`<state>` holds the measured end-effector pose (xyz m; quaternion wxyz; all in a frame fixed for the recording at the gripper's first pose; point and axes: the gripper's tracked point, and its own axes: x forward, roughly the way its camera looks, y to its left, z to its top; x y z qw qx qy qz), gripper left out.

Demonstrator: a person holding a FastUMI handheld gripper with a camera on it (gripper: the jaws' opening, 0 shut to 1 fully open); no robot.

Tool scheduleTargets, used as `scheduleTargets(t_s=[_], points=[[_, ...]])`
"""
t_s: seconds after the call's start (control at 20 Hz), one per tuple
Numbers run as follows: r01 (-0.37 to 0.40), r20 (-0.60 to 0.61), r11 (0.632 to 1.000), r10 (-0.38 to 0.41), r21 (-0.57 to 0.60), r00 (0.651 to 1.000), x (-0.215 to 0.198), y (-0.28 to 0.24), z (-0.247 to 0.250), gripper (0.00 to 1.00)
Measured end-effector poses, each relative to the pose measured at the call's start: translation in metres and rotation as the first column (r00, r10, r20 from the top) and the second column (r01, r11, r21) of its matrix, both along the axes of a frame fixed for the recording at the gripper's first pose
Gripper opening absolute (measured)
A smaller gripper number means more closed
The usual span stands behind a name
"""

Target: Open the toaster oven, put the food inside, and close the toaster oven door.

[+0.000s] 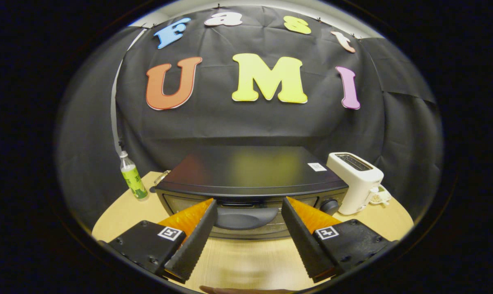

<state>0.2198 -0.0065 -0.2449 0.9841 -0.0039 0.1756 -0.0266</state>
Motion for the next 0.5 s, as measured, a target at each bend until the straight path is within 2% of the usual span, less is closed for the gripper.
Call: scheduleTargets(t_s=[0.5], points=[[0.022, -0.040, 0.999, -0.020, 0.035, 0.999, 0.019, -0.003, -0.004, 1.00]])
